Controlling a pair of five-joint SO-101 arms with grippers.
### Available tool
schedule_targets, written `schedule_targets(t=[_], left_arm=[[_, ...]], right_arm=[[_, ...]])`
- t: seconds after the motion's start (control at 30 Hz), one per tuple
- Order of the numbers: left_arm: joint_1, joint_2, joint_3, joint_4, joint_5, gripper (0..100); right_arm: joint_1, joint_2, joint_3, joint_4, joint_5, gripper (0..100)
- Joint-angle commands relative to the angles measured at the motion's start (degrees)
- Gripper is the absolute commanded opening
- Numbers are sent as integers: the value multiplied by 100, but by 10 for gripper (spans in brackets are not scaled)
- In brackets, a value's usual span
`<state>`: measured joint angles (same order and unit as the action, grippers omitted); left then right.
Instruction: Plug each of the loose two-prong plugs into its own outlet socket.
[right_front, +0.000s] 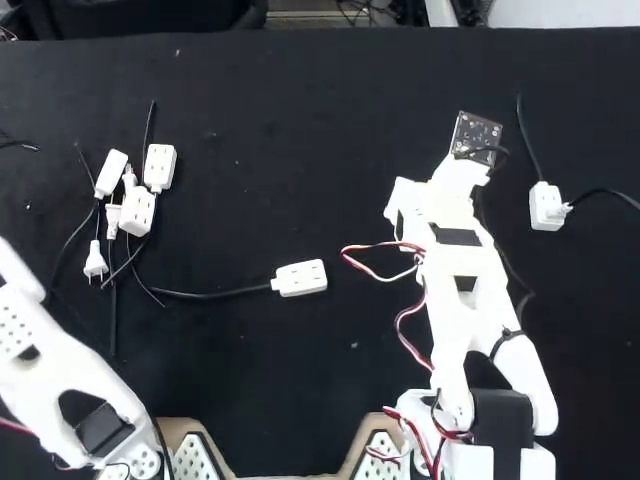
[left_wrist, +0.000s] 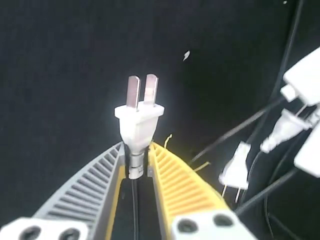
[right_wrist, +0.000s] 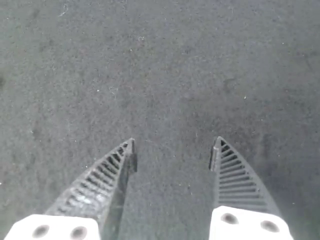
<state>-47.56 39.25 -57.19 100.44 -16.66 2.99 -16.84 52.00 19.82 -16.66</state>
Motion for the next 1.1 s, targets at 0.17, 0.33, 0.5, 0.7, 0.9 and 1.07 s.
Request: schedule_targets(t=[0.17, 0.33, 0.5, 0.7, 0.9, 1.07], left_arm=[[312, -3385, 3442, 18, -343, 30], [1385, -4905, 4954, -176, -325, 30], [3248, -5837, 6299, -923, -308, 30], [5024, -6198, 7301, -2110, 176, 30], [6448, -6233, 7864, -2251, 668, 30], [7196, -6233, 8251, -2664, 826, 30]], right_arm=[[-325, -242, -22, -141, -9, 230], [-281, -242, -31, -141, -9, 230], [-273, -242, -40, -141, -44, 230], [-44, -242, -57, -105, -53, 230], [580, -242, -224, -105, -677, 230], [668, -295, -259, -35, -738, 230]])
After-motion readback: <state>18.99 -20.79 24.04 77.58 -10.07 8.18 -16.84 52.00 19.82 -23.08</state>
